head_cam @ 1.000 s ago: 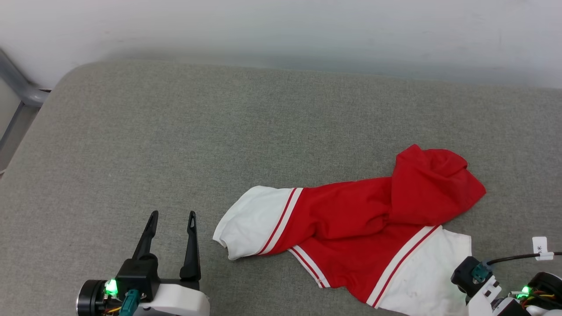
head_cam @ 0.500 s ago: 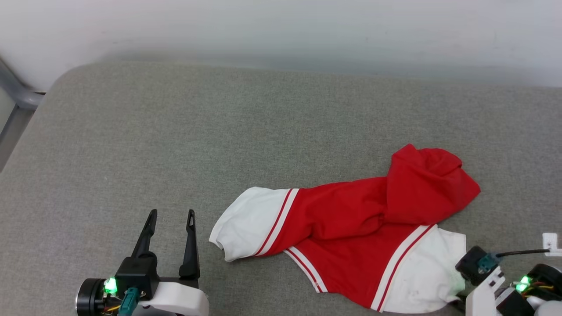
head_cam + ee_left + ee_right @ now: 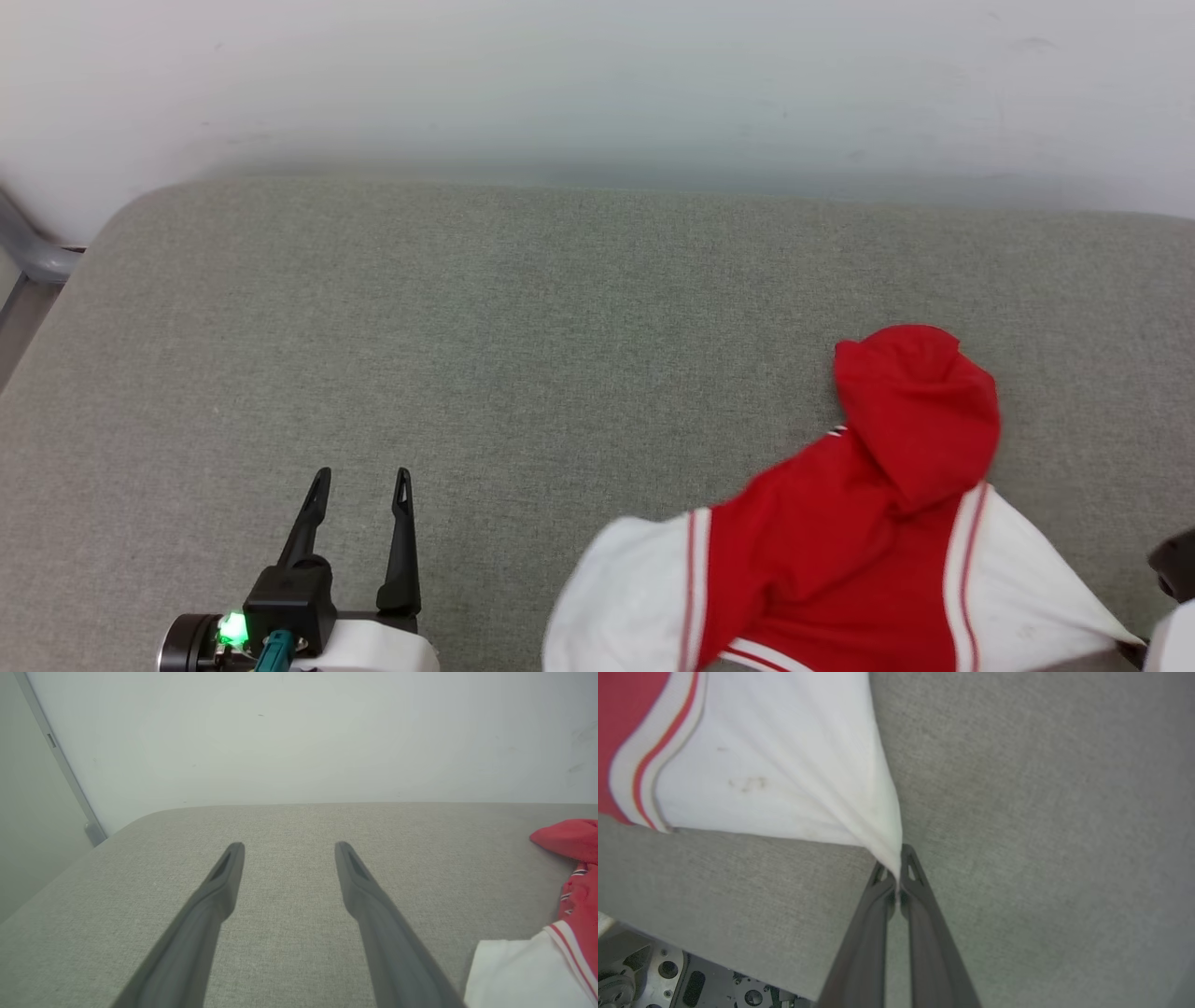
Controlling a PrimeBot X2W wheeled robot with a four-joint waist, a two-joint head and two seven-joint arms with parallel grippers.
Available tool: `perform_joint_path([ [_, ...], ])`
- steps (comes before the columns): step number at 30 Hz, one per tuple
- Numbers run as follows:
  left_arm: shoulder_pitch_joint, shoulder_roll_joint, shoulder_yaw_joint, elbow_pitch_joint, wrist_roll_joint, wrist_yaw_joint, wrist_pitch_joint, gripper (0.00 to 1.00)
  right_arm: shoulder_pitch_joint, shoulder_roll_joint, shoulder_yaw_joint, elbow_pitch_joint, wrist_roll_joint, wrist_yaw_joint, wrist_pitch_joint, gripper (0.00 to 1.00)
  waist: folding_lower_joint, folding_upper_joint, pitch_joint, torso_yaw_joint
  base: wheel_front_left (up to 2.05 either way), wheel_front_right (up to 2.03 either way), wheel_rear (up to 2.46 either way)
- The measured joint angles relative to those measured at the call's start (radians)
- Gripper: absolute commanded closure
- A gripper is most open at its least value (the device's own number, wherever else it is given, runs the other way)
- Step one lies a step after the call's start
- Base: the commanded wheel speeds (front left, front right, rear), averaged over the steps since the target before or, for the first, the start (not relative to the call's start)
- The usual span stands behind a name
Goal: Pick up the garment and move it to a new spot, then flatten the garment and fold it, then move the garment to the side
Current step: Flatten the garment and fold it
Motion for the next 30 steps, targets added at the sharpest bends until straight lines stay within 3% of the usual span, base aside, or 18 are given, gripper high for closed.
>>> perform_joint_path([
  [6, 0.0, 0.001, 0.003, 0.004, 0.001, -0.011, 0.0, 0.0, 0.031, 0.03, -0.048, 0.117, -0.011, 0.0, -0.038, 1.0, -0.0001, 0.0, -0.005, 0.002, 0.0, 0.0, 0.0],
  [7, 0.0, 0.001, 0.004, 0.006, 0.001, -0.012, 0.0, 0.0, 0.031, 0.039, -0.052, 0.126, -0.013, 0.0, -0.053, 0.65, 0.0, 0.0, -0.006, 0.002, 0.0, 0.0, 0.0],
  [8, 0.001, 0.002, 0.005, 0.007, 0.001, -0.012, 0.0, 0.0, 0.031, 0.05, -0.061, 0.133, -0.014, 0.0, -0.072, 0.0, 0.0, 0.0, -0.009, 0.001, 0.0, 0.0, 0.0],
  [15, 0.02, 0.003, 0.008, 0.004, 0.003, -0.017, 0.0, 0.0, 0.048, 0.11, -0.19, 0.124, -0.068, 0.0, -0.238, 0.0, -0.0001, 0.0, -0.048, -0.001, 0.0, 0.0, 0.0],
  [21, 0.024, 0.029, -0.002, -0.015, 0.008, -0.047, 0.0, 0.0, 0.132, 0.164, -0.38, 0.014, -0.142, 0.0, -0.308, 0.0, -0.0003, 0.0, -0.078, -0.017, 0.0, 0.0, 0.0],
  [26, 0.015, 0.04, -0.022, -0.033, 0.011, -0.076, 0.0, 0.0, 0.179, 0.273, -0.543, -0.143, -0.244, 0.0, -0.343, 0.0, -0.0002, 0.0, -0.086, -0.035, 0.0, 0.0, 0.0],
  [30, 0.002, 0.058, -0.076, -0.019, -0.001, -0.125, 0.027, 0.0, 0.219, 0.38, -0.585, -0.25, -0.314, 0.0, -0.33, 0.0, -0.0003, 0.0, -0.09, -0.043, 0.0, 0.0, 0.0],
])
